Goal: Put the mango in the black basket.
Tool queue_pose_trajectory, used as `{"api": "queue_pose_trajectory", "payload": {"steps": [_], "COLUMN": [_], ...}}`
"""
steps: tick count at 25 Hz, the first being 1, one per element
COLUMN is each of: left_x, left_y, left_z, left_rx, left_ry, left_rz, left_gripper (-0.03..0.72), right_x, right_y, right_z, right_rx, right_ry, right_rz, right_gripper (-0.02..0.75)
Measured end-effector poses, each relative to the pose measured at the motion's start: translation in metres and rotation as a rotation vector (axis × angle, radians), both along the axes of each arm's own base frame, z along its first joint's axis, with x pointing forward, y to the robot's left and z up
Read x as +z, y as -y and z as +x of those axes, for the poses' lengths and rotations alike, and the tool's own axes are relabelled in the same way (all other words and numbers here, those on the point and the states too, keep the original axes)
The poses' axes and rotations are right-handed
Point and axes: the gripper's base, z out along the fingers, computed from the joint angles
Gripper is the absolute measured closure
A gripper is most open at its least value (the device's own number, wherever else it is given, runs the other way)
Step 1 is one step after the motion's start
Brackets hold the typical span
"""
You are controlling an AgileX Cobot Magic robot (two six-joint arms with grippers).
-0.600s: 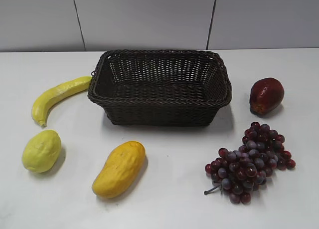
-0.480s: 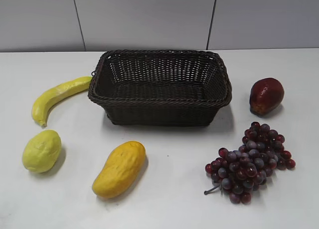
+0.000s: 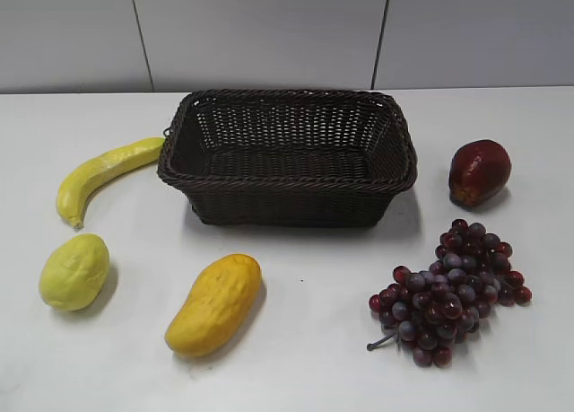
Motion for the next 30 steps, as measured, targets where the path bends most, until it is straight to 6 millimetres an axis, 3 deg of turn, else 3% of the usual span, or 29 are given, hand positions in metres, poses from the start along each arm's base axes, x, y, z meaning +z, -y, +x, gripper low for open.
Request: {"api": "queue_pose_trajectory", "payload": {"steps": [3, 6, 10, 16, 23, 27, 30], "left_x": [0.0, 0.003, 0.023, 0.047, 0.055, 0.05, 0.036], "left_y": [0.0, 0.0, 0.001, 0.01, 0.038, 0.065, 0.099], "left_z": [0.0, 0.002, 0.019, 0.079, 0.169, 0.208, 0.226], "left_rx": [0.0, -0.004, -0.015, -0.059, -0.256, -0.38, -0.499], "left_ry": [0.0, 0.02, 0.056, -0.046, -0.32, -0.432, -0.526], "left_rz": [0.0, -0.002, 0.004, -0.062, -0.253, -0.29, -0.257], "left_gripper": [0.176, 0.064, 0.028, 0.028, 0.041, 0.048, 0.053], "right_x": [0.0, 0.0, 0.0, 0.0, 0.0, 0.0, 0.0], "right_y": [0.0, 0.0, 0.0, 0.0, 0.0, 0.0, 0.0], "right_z": [0.0, 0.0, 0.0, 0.0, 0.0, 0.0, 0.0], "right_rx": [0.0, 0.0, 0.0, 0.0, 0.0, 0.0, 0.0], "right_ry": [0.0, 0.0, 0.0, 0.0, 0.0, 0.0, 0.0], "right_rz": [0.0, 0.0, 0.0, 0.0, 0.0, 0.0, 0.0], "right_gripper": [0.151, 0.151, 0.151, 0.151, 0.151, 0.151, 0.151]}}
